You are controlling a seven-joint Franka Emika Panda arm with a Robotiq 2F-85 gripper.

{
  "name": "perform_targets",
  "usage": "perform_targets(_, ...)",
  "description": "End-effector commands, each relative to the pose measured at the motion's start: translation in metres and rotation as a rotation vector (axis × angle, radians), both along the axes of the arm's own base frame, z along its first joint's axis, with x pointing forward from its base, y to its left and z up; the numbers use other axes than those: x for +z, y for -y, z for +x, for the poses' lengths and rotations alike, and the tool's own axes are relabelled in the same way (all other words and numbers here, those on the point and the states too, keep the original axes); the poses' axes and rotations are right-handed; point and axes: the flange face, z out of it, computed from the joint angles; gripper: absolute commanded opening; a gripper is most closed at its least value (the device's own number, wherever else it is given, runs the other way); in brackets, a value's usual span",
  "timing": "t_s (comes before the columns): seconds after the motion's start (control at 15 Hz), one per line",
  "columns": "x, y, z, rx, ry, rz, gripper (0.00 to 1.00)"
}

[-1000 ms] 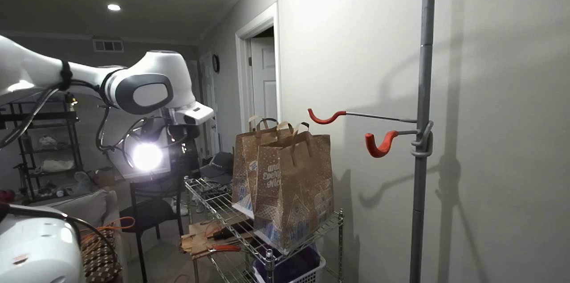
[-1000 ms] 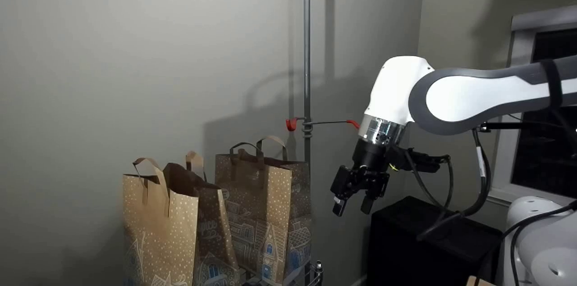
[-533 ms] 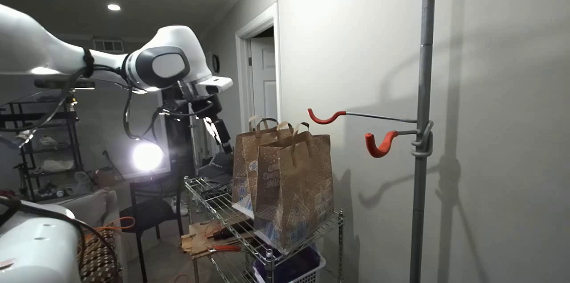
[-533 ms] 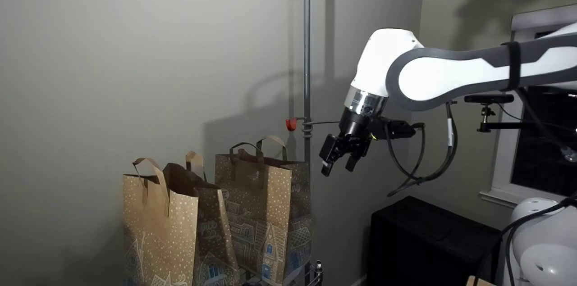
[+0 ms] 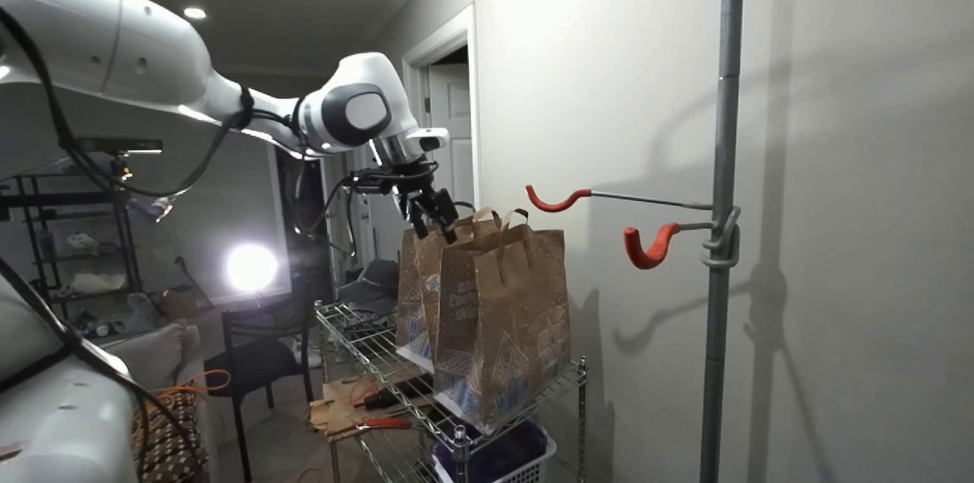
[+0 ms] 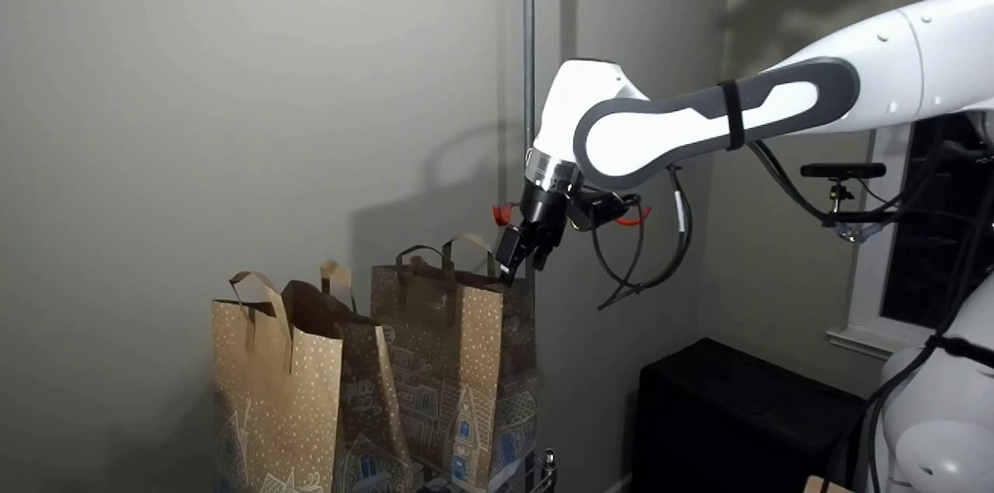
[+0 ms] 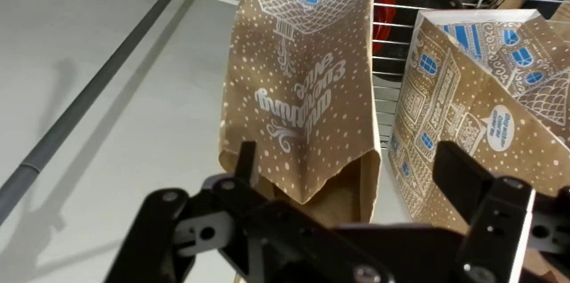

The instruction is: Hang the paper bag on the right on the orange hook on the right

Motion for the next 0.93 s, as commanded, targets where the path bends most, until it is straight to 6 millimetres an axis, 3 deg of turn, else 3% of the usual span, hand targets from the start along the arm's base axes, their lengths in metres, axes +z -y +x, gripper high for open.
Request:
perform_targets(0.0,0.006,-0.003,0.039,0.069,0.025,-0.063,1.00)
perform_targets(0.07,0.007,-0.003,0.045,0.060,0.029,-0.069,1.00)
perform_targets(0.13,0.004,-0.004,0.030,0.031,0.011,-0.046,1.00)
perform_targets(0.33,0.004,-0.004,0.044,0.034,0.011,-0.049,1.00)
perform_targets(0.53,0.004,-0.005,0.045,0.035,0.012,-0.049,1.00)
perform_targets(0.87,-0.005,0.032,0.069,0.014,0.082,-0.038,1.00)
